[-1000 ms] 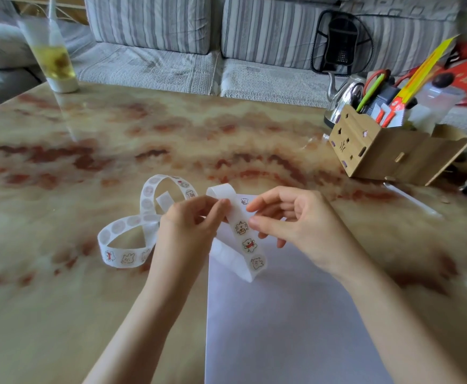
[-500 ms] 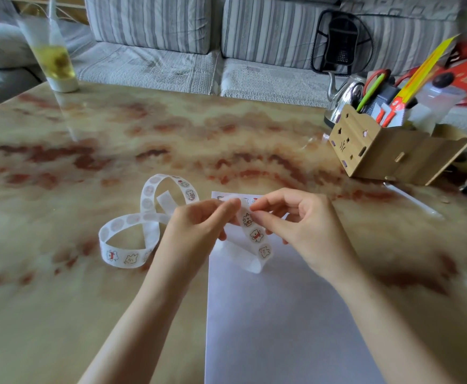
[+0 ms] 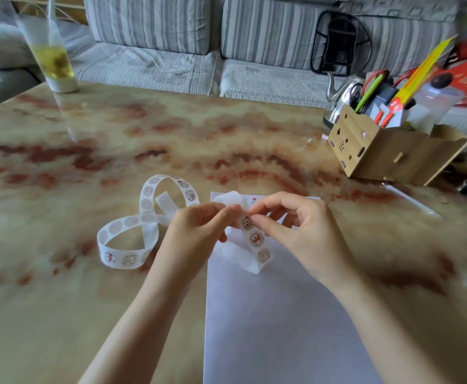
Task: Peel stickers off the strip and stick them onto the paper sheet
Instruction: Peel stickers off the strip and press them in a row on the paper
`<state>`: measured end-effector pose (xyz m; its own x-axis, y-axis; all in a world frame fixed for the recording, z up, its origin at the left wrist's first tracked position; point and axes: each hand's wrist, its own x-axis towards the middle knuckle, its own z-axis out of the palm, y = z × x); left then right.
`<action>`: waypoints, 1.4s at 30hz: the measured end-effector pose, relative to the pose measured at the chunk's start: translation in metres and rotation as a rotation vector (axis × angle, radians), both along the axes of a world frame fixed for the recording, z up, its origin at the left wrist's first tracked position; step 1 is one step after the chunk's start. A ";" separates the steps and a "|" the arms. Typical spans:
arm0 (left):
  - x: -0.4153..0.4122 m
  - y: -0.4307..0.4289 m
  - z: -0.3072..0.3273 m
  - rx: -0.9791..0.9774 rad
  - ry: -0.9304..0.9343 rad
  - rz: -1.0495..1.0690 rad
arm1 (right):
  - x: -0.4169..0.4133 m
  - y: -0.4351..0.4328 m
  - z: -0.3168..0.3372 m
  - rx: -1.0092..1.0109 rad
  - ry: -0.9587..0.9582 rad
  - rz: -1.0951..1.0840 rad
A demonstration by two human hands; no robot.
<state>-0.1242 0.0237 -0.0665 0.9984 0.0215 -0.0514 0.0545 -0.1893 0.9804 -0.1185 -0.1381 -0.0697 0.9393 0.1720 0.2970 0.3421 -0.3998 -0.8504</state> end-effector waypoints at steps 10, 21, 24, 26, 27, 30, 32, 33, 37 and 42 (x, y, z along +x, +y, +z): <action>0.000 -0.001 -0.001 -0.029 0.025 -0.006 | 0.000 0.000 -0.001 -0.009 0.007 -0.015; 0.001 -0.004 -0.006 0.015 -0.029 -0.014 | 0.000 0.000 -0.003 -0.223 0.016 -0.005; 0.002 -0.004 -0.010 0.076 -0.063 0.007 | 0.001 0.000 -0.005 -0.252 -0.031 0.031; 0.003 -0.003 -0.013 0.123 -0.069 0.022 | 0.001 -0.001 -0.001 -0.197 -0.014 0.063; 0.004 -0.003 -0.015 0.144 -0.064 0.026 | 0.001 -0.003 0.001 -0.146 0.014 0.072; 0.007 0.000 -0.021 0.230 -0.066 0.042 | 0.009 -0.015 0.006 0.032 0.106 0.017; 0.008 0.001 -0.025 0.301 -0.074 0.047 | 0.021 -0.030 0.005 0.077 0.150 -0.080; 0.008 0.002 -0.027 0.335 -0.070 0.045 | 0.029 -0.039 0.002 0.065 0.180 -0.130; 0.008 0.000 -0.031 0.455 -0.061 0.040 | 0.059 -0.065 -0.012 -0.019 0.316 -0.282; 0.007 0.001 -0.034 0.498 -0.061 0.043 | 0.080 -0.070 -0.022 -0.046 0.376 -0.337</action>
<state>-0.1168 0.0244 -0.1002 0.9970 0.0697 0.0342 0.0178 -0.6337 0.7734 -0.0381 -0.2082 -0.0915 0.9854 -0.1538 -0.0732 -0.1386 -0.4748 -0.8691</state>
